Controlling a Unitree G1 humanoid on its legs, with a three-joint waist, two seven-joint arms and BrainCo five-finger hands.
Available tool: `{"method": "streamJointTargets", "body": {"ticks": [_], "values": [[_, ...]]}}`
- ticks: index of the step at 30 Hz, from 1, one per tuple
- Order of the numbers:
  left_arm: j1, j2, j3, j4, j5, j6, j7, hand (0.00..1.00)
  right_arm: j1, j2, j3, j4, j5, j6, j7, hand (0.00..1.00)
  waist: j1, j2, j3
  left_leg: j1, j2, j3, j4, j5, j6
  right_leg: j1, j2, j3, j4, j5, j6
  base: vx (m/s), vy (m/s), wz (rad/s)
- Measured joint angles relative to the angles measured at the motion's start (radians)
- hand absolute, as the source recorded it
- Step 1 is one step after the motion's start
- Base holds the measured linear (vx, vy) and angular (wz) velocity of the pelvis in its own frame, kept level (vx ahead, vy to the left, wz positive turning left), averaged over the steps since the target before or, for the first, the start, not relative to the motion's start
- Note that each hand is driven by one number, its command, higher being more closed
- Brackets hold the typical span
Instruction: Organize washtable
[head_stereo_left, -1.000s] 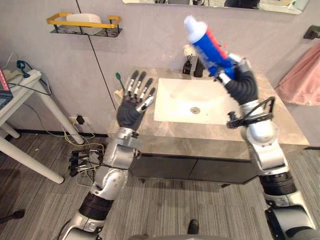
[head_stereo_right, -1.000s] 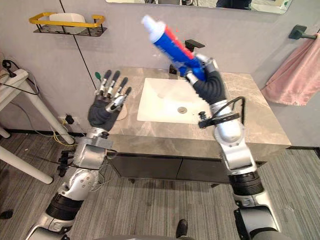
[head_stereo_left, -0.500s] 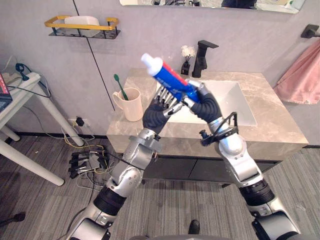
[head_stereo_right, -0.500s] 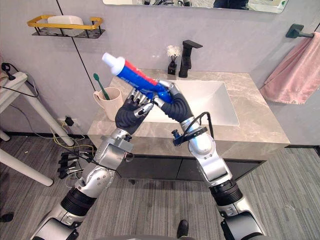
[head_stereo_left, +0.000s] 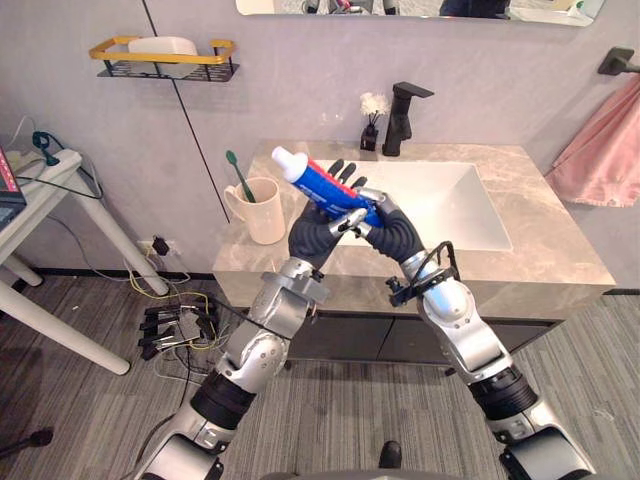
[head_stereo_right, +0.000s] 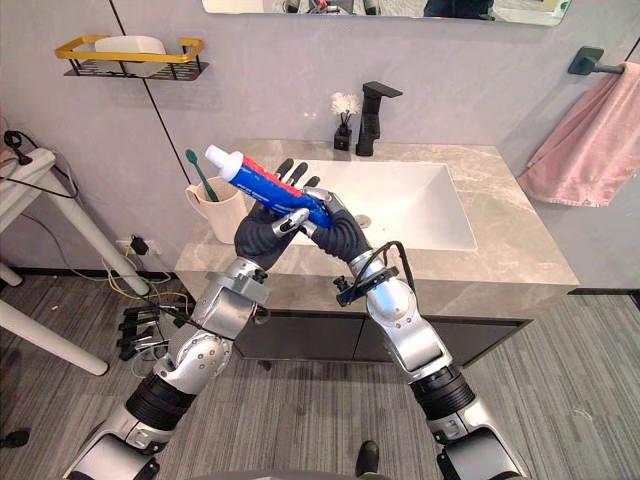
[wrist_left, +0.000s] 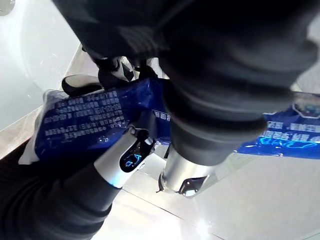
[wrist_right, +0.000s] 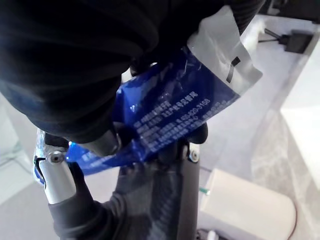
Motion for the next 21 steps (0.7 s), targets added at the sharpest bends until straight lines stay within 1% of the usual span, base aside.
{"method": "streamJointTargets", "body": {"ticks": [10, 11, 16, 19, 20, 21], "values": [[-0.001, -0.006, 0.007, -0.001, 0.01, 0.002, 0.002, 0.0, 0.043, 0.024, -0.01, 0.001, 0.0, -0.001, 0.002, 1.0, -0.001, 0.0, 0.0, 0.002, 0.0, 0.005, 0.0, 0.0, 0.0, 0.0, 0.001, 0.004, -0.003, 0.001, 0.0, 0.0, 0.0, 0.0], [-0.001, -0.006, 0.007, -0.001, 0.01, 0.003, 0.002, 1.0, 0.046, 0.029, -0.011, 0.001, 0.0, -0.001, 0.002, 1.0, -0.002, 0.0, 0.0, 0.002, 0.001, 0.005, 0.0, 0.0, 0.0, 0.0, 0.001, 0.004, -0.003, 0.001, 0.0, 0.0, 0.0, 0.0], [-0.001, -0.011, 0.018, -0.001, 0.009, 0.003, 0.015, 1.0, 0.048, 0.036, -0.013, 0.001, 0.0, -0.003, 0.004, 1.0, -0.007, 0.0, 0.0, 0.005, 0.002, 0.01, 0.0, 0.0, 0.0, 0.0, 0.003, 0.008, -0.003, 0.001, -0.001, 0.0, 0.0, 0.0], [-0.001, -0.012, 0.028, -0.001, 0.009, 0.007, 0.018, 1.0, 0.053, 0.042, -0.013, 0.0, 0.001, -0.01, 0.02, 1.0, -0.009, 0.0, 0.0, 0.005, 0.002, 0.012, 0.0, 0.0, 0.0, -0.001, 0.003, 0.011, -0.003, 0.002, -0.001, 0.0, 0.0, -0.01], [-0.001, -0.013, 0.033, -0.001, 0.01, 0.008, 0.019, 1.0, 0.055, 0.047, -0.012, 0.0, 0.001, -0.013, 0.022, 1.0, -0.011, 0.0, 0.0, 0.005, 0.002, 0.012, -0.001, 0.0, 0.0, -0.001, 0.003, 0.012, -0.003, 0.002, -0.001, 0.0, 0.0, 0.0], [-0.001, -0.018, 0.039, -0.001, 0.01, 0.008, 0.019, 1.0, 0.058, 0.055, -0.01, 0.0, 0.001, -0.014, 0.025, 1.0, -0.02, 0.0, 0.0, 0.005, 0.002, 0.012, 0.0, 0.0, 0.0, -0.001, 0.003, 0.012, -0.003, 0.002, -0.001, 0.0, 0.0, 0.0]]}}
